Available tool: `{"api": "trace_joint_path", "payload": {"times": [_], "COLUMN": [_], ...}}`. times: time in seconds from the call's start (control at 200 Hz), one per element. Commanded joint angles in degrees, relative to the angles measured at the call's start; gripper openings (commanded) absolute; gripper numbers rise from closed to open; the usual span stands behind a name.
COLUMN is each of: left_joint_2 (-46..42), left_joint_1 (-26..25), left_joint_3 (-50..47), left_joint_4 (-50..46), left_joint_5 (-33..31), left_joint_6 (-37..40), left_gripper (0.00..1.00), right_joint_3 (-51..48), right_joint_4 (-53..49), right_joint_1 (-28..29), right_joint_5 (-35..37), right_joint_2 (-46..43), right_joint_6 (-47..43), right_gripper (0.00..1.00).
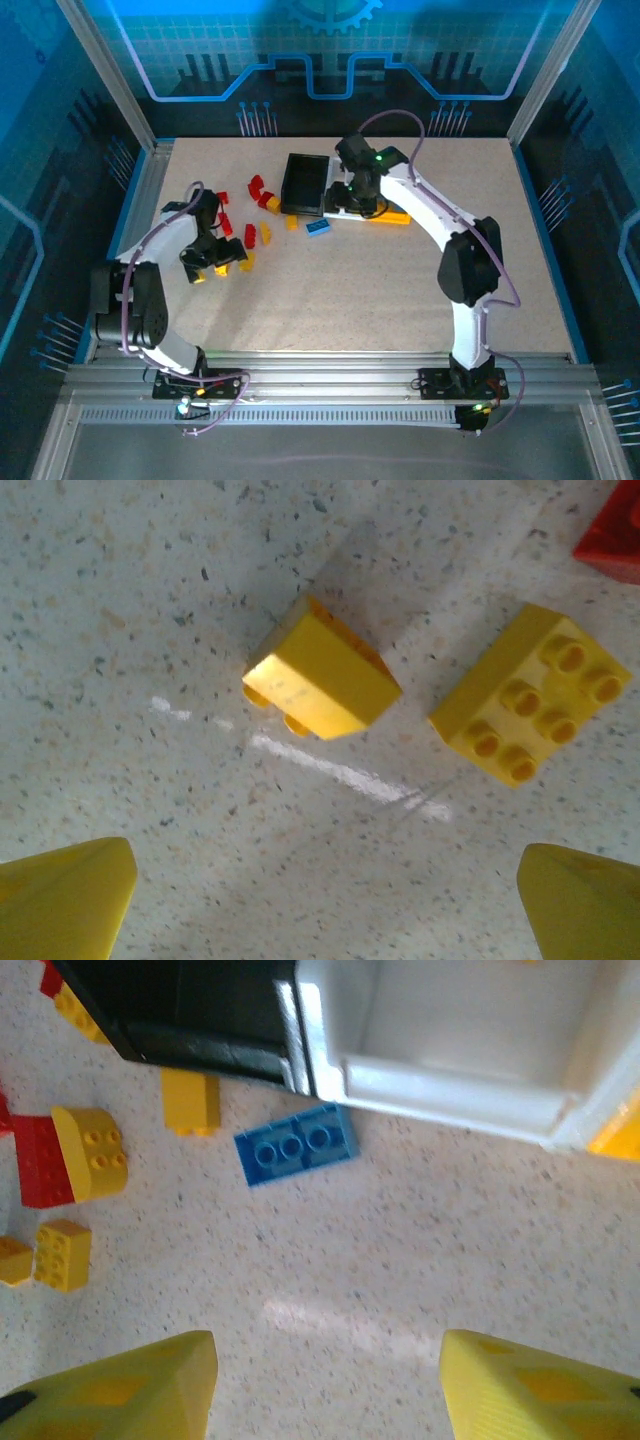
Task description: Sort the legos into containers by color
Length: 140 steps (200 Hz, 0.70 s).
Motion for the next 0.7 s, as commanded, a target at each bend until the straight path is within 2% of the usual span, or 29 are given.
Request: {"api": "trace_joint_path", "payload": {"times": [0.0, 0.31, 0.695], "left_joint_2": [2.5, 9.3, 14.4], "left_joint_1": [0.6, 0.6, 1.4], "left_joint_3": [2.3, 6.8, 8.4], "left_joint_4": [-0.2, 1.8, 2.8], "left_joint_5": [-2.9, -4.2, -4.3], "left_joint_6": [4.7, 7.6, 9.8], "left_gripper": [0.95, 0.79, 0.73], "right_joint_3": [-5.5, -14.5, -14.2], "right_joint_4": [2.2, 2.9, 1.4], "right_joint_1": [-0.2, -0.5, -0.4], "right_joint_5": [-0.7, 1.1, 2.4], "right_joint_2": [-5.0, -12.2, -13.0], "right_joint_6": [1.6, 2.8, 3.9], "right_gripper": [0.62, 0.61, 0.61]}}
